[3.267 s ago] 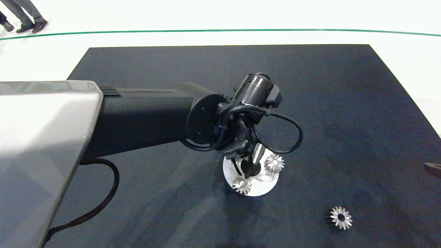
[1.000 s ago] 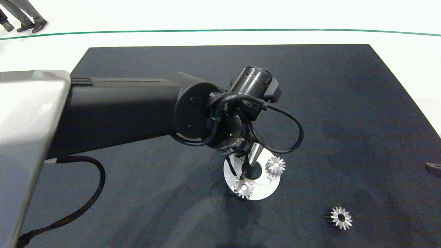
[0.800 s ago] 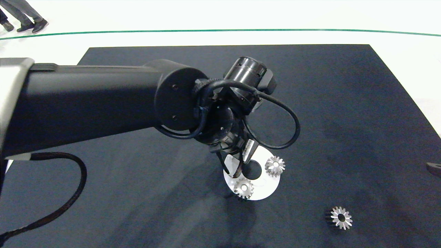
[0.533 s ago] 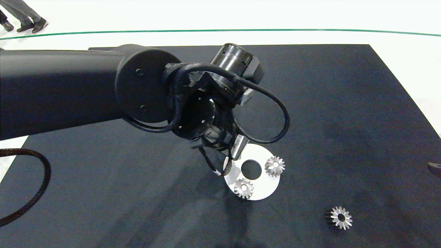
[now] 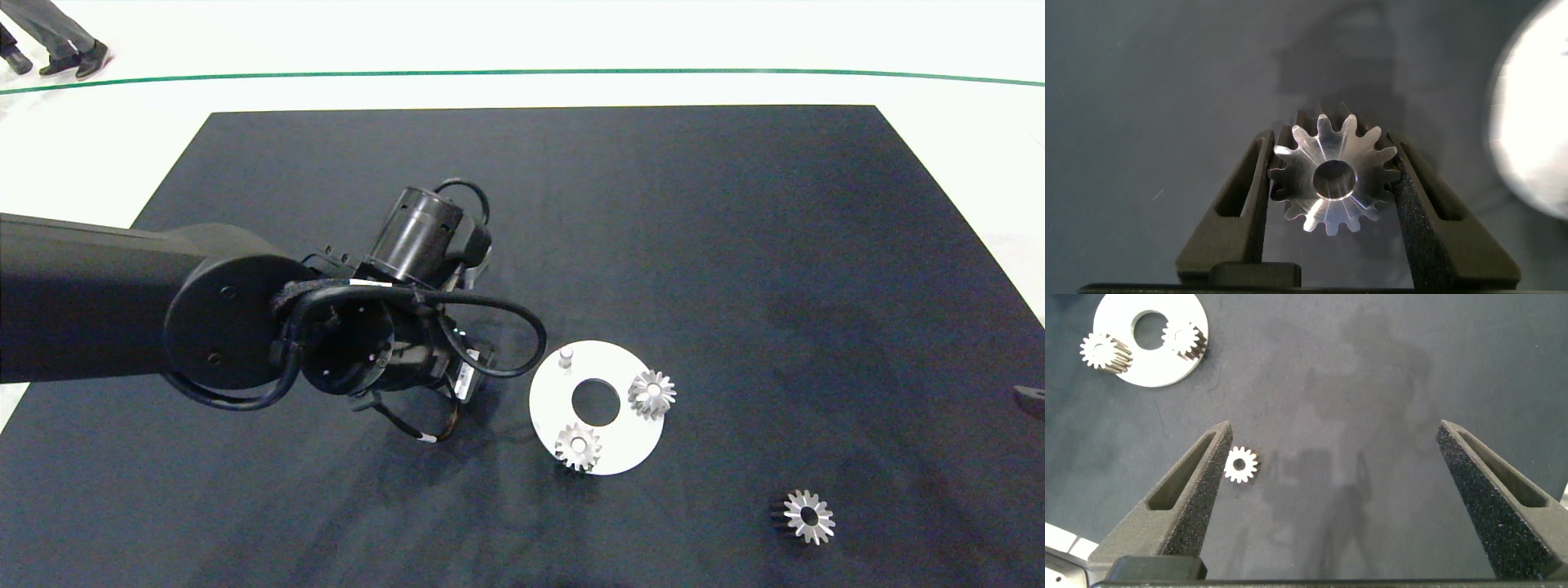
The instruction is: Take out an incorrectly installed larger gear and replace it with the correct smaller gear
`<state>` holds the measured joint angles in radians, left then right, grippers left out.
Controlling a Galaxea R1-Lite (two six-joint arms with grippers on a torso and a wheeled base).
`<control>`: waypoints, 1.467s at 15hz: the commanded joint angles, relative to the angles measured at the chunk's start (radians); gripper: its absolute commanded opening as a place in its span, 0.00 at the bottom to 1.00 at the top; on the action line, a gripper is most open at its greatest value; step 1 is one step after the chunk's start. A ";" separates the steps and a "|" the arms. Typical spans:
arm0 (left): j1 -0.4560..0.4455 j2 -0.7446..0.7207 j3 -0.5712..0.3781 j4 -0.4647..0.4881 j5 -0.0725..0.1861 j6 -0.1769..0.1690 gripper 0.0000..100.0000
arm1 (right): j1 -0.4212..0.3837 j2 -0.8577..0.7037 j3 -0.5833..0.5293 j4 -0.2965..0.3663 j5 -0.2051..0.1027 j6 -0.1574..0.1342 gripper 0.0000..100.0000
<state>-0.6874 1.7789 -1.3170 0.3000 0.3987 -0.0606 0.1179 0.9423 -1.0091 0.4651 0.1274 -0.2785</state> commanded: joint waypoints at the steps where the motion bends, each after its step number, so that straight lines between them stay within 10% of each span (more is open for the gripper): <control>1: 0.016 -0.058 0.030 -0.002 0.002 -0.005 1.00 | 0.000 0.004 0.001 0.003 0.001 -0.007 1.00; 10: 0.034 -0.188 0.078 0.016 0.002 -0.076 1.00 | 0.032 0.007 0.047 -0.033 0.001 -0.050 1.00; 16: 0.408 -0.520 0.030 0.245 0.002 -0.048 1.00 | 0.269 0.082 0.138 -0.003 -0.011 -0.047 1.00; 19: 0.488 -0.630 0.001 0.289 0.002 0.053 1.00 | 0.414 0.188 0.161 0.013 -0.127 -0.050 1.00; 22: 0.480 -0.682 0.001 0.317 0.002 0.065 1.00 | 0.483 0.300 0.162 0.004 -0.252 -0.050 1.00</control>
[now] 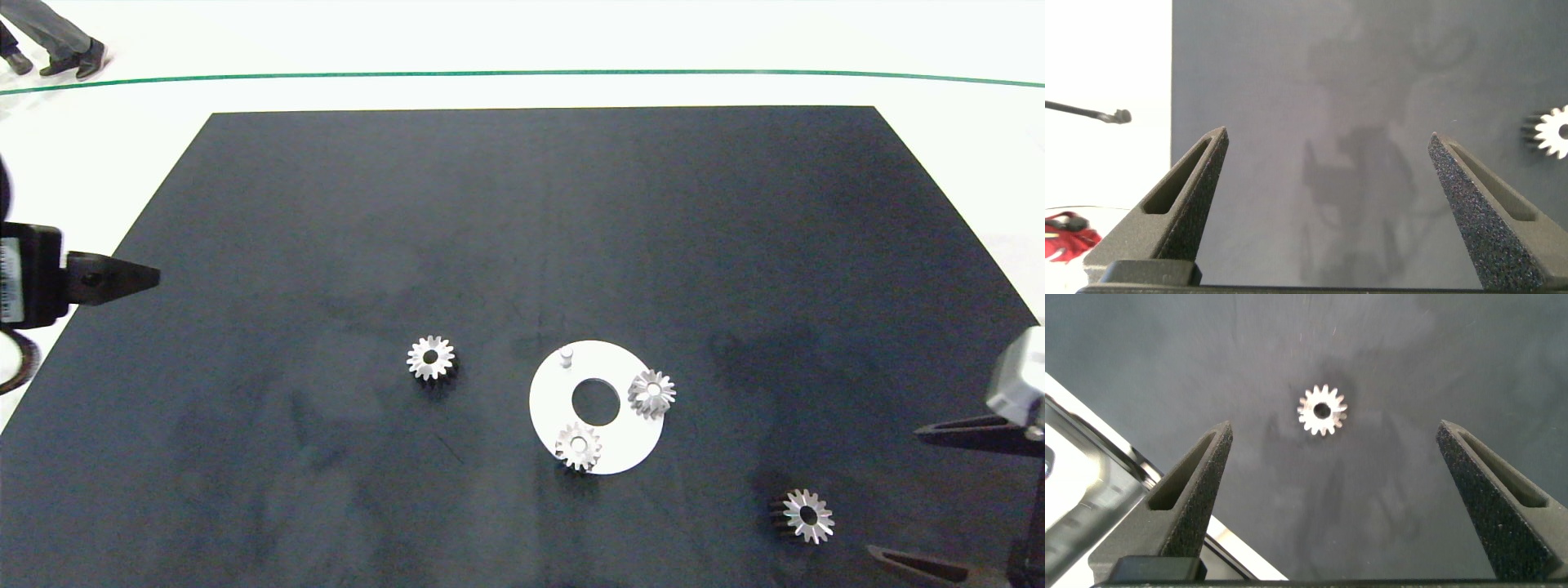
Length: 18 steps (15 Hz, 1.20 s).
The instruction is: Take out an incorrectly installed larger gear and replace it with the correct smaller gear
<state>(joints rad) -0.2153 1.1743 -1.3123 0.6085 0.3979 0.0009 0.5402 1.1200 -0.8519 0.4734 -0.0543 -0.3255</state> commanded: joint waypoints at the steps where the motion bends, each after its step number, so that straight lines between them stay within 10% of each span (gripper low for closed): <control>1: 0.008 -0.097 -0.004 0.008 0.002 0.008 1.00 | 0.064 0.161 0.001 -0.015 -0.104 -0.003 1.00; 18: 0.030 -0.169 -0.028 0.007 0.004 0.057 1.00 | 0.064 0.389 0.013 -0.032 -0.151 0.005 0.85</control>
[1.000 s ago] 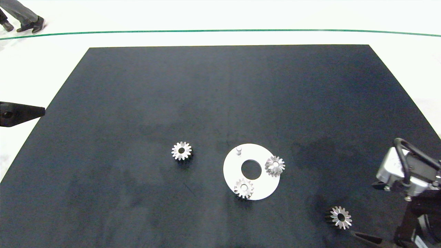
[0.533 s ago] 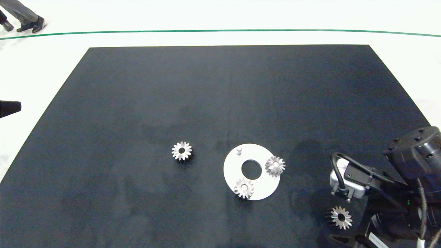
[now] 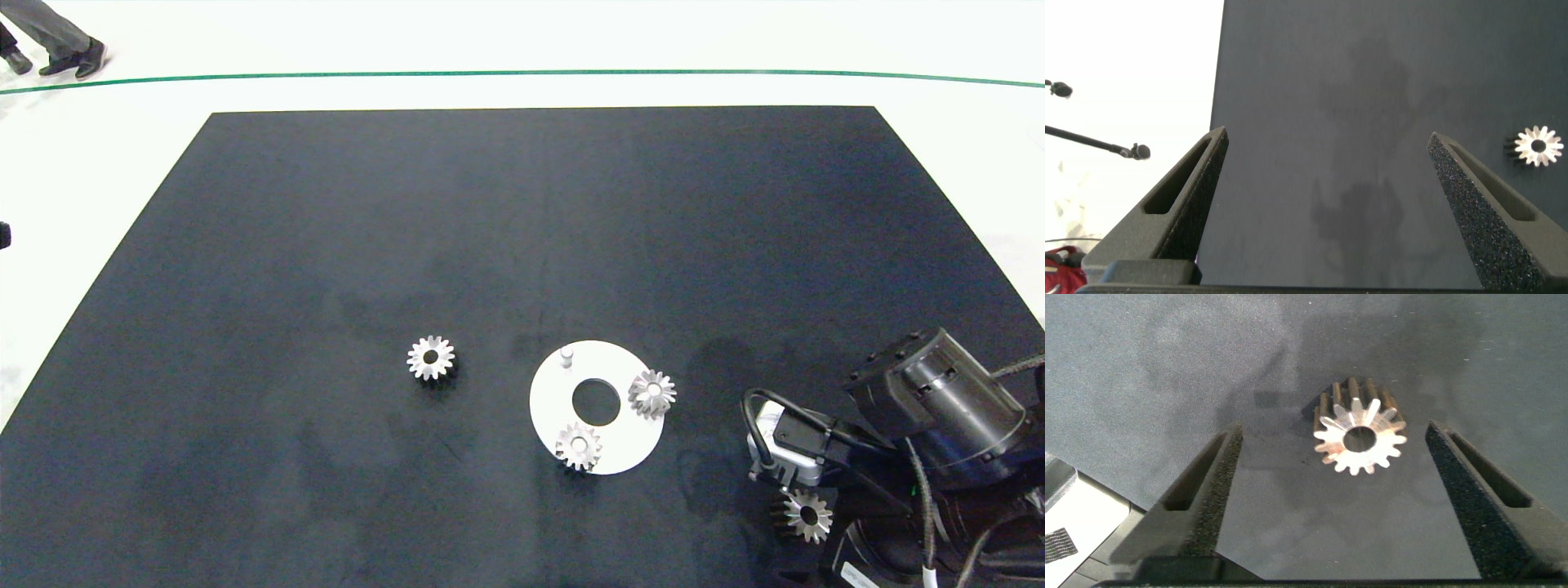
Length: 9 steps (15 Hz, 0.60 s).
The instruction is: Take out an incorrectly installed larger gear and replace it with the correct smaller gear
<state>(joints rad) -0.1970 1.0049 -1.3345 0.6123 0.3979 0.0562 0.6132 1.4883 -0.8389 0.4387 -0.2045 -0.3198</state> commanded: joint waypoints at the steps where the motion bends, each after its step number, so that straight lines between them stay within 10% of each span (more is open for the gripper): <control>1: 0.014 -0.006 -0.005 0.003 0.002 0.005 1.00 | -0.013 0.030 0.000 0.002 -0.001 -0.002 0.82; 9: 0.013 -0.012 -0.003 0.003 0.004 0.013 1.00 | -0.059 0.049 0.001 -0.020 0.000 -0.002 0.67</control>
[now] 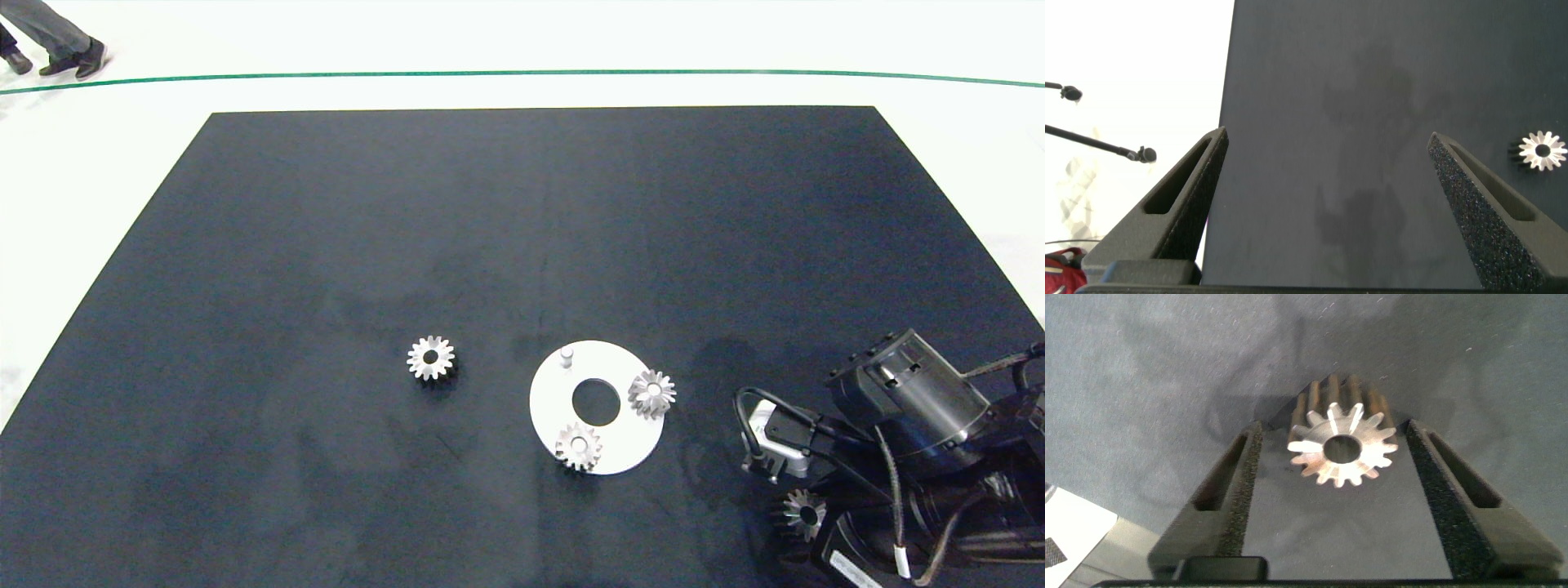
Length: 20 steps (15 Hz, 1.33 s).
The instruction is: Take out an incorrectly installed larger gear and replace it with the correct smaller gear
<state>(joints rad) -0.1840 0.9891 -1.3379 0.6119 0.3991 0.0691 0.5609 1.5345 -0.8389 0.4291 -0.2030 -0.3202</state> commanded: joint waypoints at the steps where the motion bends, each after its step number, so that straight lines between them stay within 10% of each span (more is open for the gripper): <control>1: 0.000 0.003 0.000 0.003 0.001 0.000 1.00 | -0.007 0.003 0.008 -0.030 -0.001 -0.002 0.64; 4: 0.000 0.003 0.002 0.003 0.003 0.004 1.00 | -0.006 -0.005 0.049 -0.107 -0.003 -0.005 0.58; 20: -0.006 0.005 0.008 0.003 0.003 0.006 1.00 | -0.002 -0.080 0.073 -0.095 -0.041 -0.019 0.26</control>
<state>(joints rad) -0.1904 0.9891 -1.3302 0.6119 0.3991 0.0749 0.5545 1.4817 -0.7626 0.3370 -0.2462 -0.3357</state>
